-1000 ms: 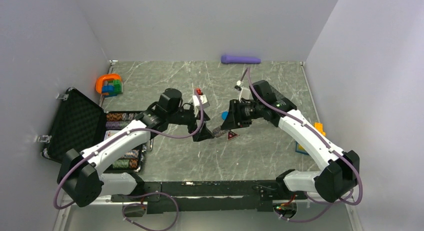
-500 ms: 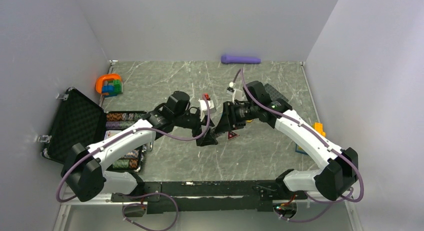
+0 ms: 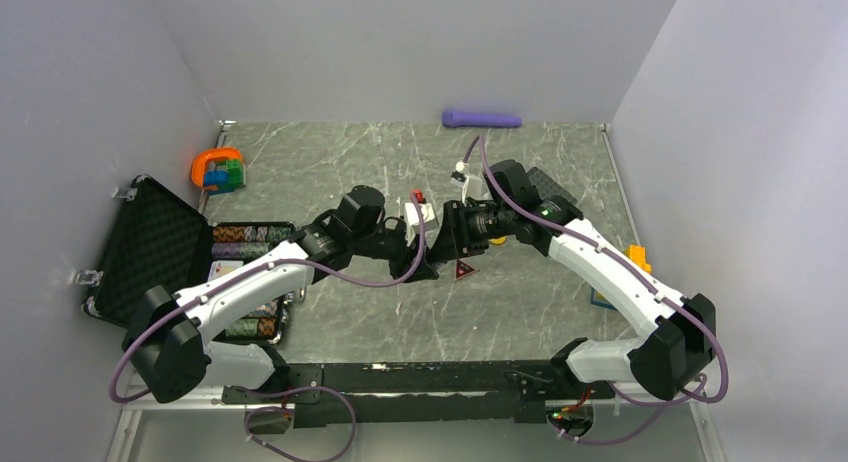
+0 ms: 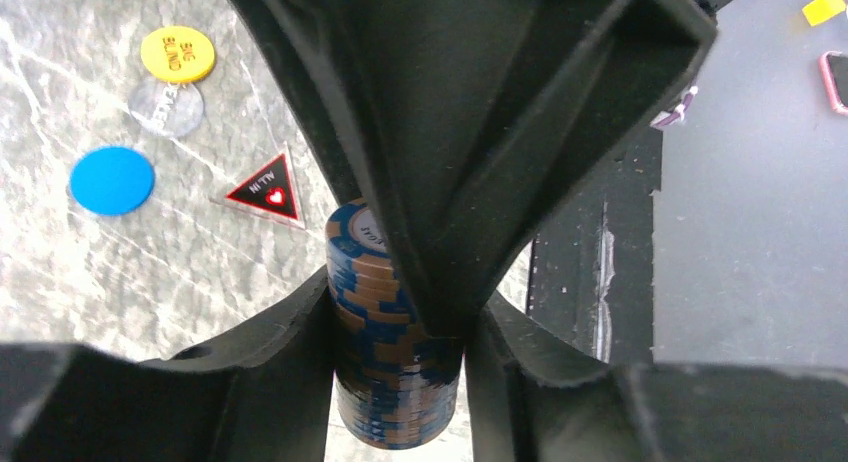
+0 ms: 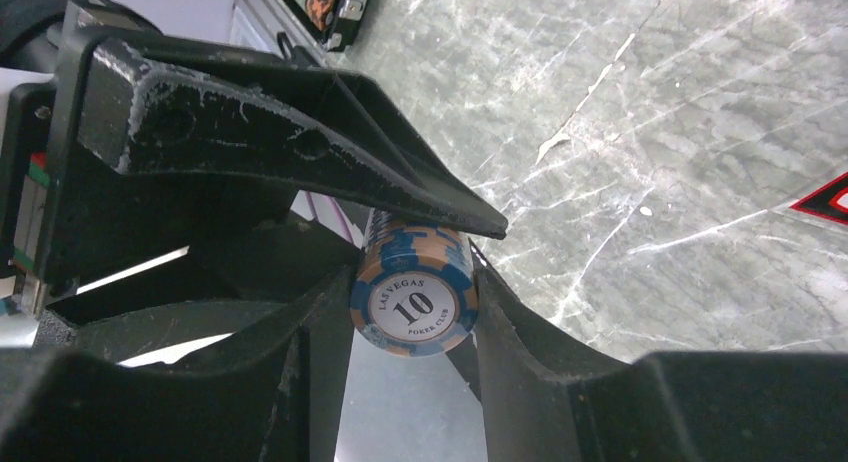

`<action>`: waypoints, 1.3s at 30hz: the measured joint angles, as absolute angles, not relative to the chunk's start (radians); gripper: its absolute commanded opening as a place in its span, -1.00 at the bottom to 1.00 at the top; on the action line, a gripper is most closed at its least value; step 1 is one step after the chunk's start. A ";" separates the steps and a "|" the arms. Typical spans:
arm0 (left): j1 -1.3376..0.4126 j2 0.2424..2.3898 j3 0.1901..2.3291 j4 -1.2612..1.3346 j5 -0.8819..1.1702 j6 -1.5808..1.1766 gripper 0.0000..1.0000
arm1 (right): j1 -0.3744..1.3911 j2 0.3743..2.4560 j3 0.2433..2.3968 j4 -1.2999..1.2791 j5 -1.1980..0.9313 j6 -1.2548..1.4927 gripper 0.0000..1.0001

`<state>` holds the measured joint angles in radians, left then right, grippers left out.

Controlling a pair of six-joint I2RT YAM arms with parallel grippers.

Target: Pack up texas hold em set

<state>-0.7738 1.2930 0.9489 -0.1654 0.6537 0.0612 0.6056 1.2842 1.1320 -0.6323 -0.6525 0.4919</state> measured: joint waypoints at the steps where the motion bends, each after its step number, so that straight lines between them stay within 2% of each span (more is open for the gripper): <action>1: -0.776 1.293 0.949 -0.166 0.652 0.059 -0.35 | 0.605 1.285 1.132 -0.630 -0.650 0.491 -1.00; 3: -0.779 1.293 0.949 -0.166 0.649 0.064 -0.50 | 0.605 1.285 1.133 -0.630 -0.645 0.492 -1.00; 7: -0.781 1.293 0.949 -0.166 0.643 0.064 -0.95 | 0.606 1.285 1.134 -0.630 -0.641 0.492 -1.00; 8: -0.783 1.293 0.949 -0.166 0.638 0.064 -1.00 | 0.606 1.285 1.134 -0.630 -0.638 0.492 -0.89; 10: -0.785 1.293 0.949 -0.165 0.631 0.064 -1.00 | 0.606 1.285 1.134 -0.630 -0.636 0.492 -0.53; 12: -0.787 1.293 0.949 -0.165 0.625 0.064 -1.00 | 0.606 1.285 1.134 -0.630 -0.631 0.491 0.04; 14: -0.788 1.292 0.949 -0.164 0.614 0.064 -1.00 | 0.606 1.285 1.135 -0.630 -0.625 0.493 0.47; 17: -0.792 1.289 0.944 -0.171 0.574 0.064 -1.00 | 0.602 1.280 1.151 -0.622 -0.582 0.508 0.84; 20: -0.793 1.287 0.926 -0.170 0.513 0.063 -1.00 | 0.594 1.251 1.157 -0.604 -0.535 0.521 0.90; 28: -0.721 1.259 0.866 -0.169 0.332 0.008 -1.00 | 0.498 1.154 1.155 -0.580 -0.463 0.550 0.92; 39: -0.276 1.047 0.788 -0.149 0.152 -0.268 -1.00 | 0.448 1.111 1.122 -0.568 -0.422 0.573 0.92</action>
